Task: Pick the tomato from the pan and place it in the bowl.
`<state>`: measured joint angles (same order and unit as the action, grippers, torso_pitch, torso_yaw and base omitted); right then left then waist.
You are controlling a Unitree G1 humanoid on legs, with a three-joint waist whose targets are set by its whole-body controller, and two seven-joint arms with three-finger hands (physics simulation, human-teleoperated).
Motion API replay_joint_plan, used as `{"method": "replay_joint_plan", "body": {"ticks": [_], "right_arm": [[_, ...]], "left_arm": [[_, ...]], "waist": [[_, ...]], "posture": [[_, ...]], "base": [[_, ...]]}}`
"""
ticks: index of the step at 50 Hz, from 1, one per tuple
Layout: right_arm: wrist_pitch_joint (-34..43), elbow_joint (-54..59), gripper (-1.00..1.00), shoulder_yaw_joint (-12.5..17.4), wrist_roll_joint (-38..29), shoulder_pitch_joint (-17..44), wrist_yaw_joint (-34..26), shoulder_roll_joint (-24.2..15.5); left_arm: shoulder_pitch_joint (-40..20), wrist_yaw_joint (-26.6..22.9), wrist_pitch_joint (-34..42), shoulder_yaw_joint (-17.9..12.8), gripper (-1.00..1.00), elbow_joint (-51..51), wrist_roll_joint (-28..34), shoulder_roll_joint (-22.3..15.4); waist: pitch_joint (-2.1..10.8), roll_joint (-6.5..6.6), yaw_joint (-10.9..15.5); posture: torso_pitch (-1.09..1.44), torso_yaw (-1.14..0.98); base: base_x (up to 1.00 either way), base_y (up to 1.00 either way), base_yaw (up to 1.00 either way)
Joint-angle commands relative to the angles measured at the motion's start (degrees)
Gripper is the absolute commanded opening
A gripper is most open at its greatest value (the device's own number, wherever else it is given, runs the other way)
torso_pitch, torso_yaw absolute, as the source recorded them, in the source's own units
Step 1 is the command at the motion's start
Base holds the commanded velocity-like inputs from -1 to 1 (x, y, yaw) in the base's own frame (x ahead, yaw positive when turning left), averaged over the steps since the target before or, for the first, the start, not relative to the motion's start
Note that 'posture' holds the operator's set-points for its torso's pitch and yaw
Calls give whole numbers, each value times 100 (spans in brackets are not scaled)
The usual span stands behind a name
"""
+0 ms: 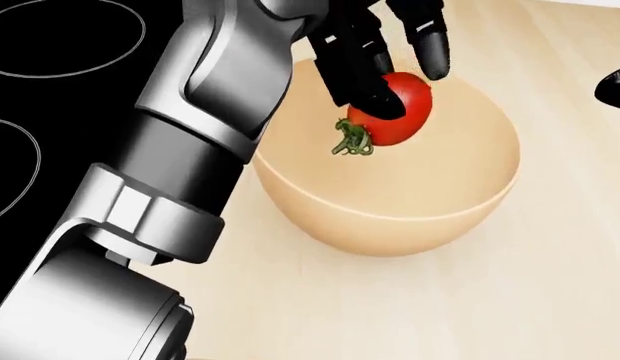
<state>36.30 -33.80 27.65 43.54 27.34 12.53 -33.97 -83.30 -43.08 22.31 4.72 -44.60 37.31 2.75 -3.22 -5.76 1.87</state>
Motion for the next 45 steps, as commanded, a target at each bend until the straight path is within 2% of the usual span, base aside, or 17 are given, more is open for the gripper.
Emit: {"method": "replay_joint_plan", "body": {"ticks": [1,4,8,9,11,20,28,33,45], "right_arm": [[-150,-94,100,98,-14,128,2,-100],[-152,-85,100,104,-10,130,0,-110],[-153,-79,100,101,-9,136,3,-114],[-156,-78,100,96,-16,131,1,-114],[-154,-81,100,94,-15,131,3,-113],[-146,-74,100,110,-9,142,8,-130],[-152,-81,100,104,-10,129,12,-124],[-151,-83,100,98,-18,128,13,-121],[-122,-94,100,116,5,135,23,-144]], "left_arm": [[-229,51,-86,-51,-7,234,6,-18],[-217,22,-82,-46,13,259,21,-6],[-182,-17,-79,-38,18,306,51,-3],[-181,-39,-71,-38,26,323,55,-2],[-173,-48,-66,-37,30,340,65,2],[-317,-91,-46,-91,25,343,37,-63],[-760,-204,126,-175,21,420,-138,-172],[-765,-337,296,-138,20,791,-140,-180],[-733,-724,762,-212,33,1644,-183,-458]], "waist": [[159,-35,3],[160,-37,5],[159,-39,7],[159,-40,7],[159,-40,8],[152,-45,12],[132,-47,17],[119,-39,17],[93,-11,10]], "posture": [[0,0],[0,0],[0,0],[0,0],[0,0],[0,0],[0,0],[0,0],[0,0]], "base": [[0,0,0],[0,0,0],[0,0,0],[0,0,0],[0,0,0],[0,0,0],[0,0,0],[0,0,0],[0,0,0]]}}
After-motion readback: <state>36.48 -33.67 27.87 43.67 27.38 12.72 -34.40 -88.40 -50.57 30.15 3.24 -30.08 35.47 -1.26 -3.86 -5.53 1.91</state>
